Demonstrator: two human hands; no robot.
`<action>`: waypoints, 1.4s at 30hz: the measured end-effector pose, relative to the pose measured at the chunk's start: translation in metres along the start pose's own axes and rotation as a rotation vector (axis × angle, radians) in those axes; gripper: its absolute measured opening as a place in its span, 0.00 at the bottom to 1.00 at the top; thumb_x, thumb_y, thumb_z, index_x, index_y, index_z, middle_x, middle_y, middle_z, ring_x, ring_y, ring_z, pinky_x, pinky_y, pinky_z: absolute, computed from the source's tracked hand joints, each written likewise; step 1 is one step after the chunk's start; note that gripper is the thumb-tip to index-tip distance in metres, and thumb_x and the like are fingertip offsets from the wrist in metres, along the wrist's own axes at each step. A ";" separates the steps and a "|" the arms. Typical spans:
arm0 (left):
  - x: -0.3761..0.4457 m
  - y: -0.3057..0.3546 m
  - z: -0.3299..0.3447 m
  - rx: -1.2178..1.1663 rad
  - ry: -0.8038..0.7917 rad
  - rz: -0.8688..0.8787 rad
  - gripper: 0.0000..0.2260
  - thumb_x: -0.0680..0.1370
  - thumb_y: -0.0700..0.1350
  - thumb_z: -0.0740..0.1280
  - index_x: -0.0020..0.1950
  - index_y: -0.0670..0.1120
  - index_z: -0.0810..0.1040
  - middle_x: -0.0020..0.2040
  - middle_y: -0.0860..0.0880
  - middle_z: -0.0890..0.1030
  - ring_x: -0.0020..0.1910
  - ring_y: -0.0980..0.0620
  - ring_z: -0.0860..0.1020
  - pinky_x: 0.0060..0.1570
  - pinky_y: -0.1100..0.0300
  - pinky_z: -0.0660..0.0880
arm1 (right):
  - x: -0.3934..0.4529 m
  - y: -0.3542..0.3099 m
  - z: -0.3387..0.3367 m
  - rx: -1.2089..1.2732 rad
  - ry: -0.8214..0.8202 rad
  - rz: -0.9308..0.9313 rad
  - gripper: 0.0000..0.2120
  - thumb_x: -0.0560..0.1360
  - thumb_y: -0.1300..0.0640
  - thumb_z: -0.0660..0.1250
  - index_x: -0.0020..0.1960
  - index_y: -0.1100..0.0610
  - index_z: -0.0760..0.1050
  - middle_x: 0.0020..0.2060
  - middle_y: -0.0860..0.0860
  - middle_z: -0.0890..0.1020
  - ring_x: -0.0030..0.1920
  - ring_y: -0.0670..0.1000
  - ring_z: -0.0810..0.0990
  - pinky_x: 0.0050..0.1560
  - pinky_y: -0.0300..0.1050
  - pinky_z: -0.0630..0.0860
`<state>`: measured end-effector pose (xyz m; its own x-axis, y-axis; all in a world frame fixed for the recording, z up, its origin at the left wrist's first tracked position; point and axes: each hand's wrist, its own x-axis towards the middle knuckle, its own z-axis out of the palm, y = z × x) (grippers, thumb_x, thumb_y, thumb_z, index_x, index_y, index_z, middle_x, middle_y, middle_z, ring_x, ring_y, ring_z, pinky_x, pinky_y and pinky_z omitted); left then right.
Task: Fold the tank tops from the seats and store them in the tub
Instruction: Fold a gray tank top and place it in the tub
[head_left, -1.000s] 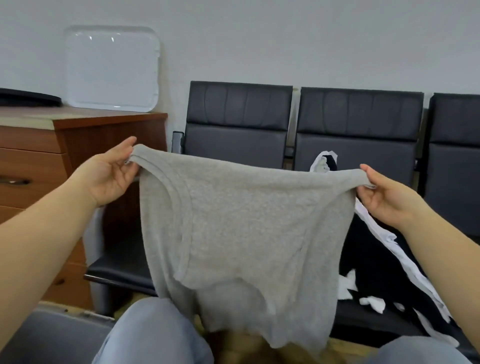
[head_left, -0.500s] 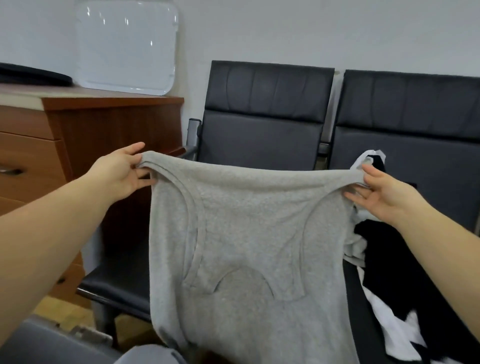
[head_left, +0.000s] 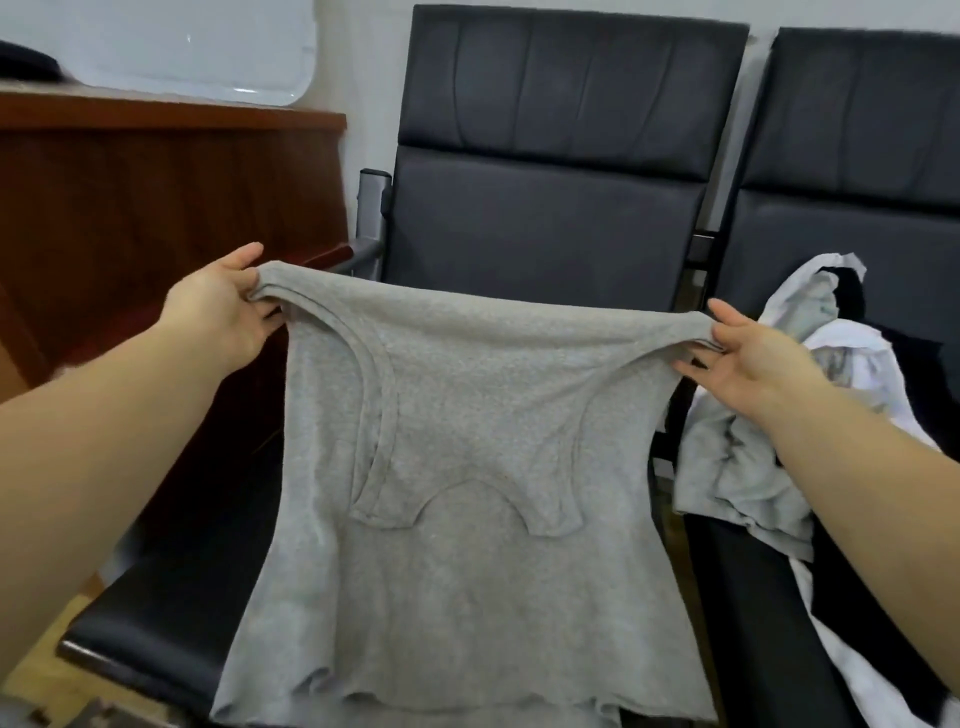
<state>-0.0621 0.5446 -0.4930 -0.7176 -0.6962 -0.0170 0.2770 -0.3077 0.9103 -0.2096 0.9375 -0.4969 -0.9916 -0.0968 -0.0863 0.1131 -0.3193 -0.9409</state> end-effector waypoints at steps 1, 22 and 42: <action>0.004 -0.001 0.002 -0.030 0.007 0.004 0.22 0.82 0.33 0.50 0.76 0.45 0.63 0.69 0.41 0.71 0.62 0.44 0.76 0.68 0.49 0.68 | 0.006 0.003 0.003 0.005 0.010 -0.003 0.23 0.82 0.67 0.47 0.75 0.55 0.60 0.47 0.49 0.77 0.47 0.50 0.80 0.71 0.57 0.63; -0.099 -0.066 -0.102 0.576 -0.095 -0.281 0.15 0.81 0.32 0.53 0.47 0.47 0.75 0.48 0.44 0.75 0.45 0.49 0.75 0.45 0.54 0.73 | -0.067 0.097 -0.061 -0.380 0.025 0.225 0.16 0.81 0.67 0.51 0.47 0.54 0.74 0.51 0.54 0.75 0.48 0.52 0.76 0.54 0.48 0.72; -0.136 -0.101 -0.104 1.407 -0.142 -0.342 0.17 0.72 0.52 0.74 0.47 0.38 0.79 0.44 0.43 0.77 0.45 0.45 0.75 0.43 0.56 0.68 | -0.160 0.177 0.054 -1.405 -0.515 -0.342 0.18 0.78 0.46 0.64 0.64 0.52 0.73 0.62 0.50 0.77 0.63 0.51 0.73 0.64 0.46 0.69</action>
<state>0.0740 0.6033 -0.6251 -0.6980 -0.6261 -0.3474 -0.6999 0.4940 0.5159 -0.0276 0.8454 -0.6317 -0.7942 -0.6069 0.0321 -0.5518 0.6980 -0.4564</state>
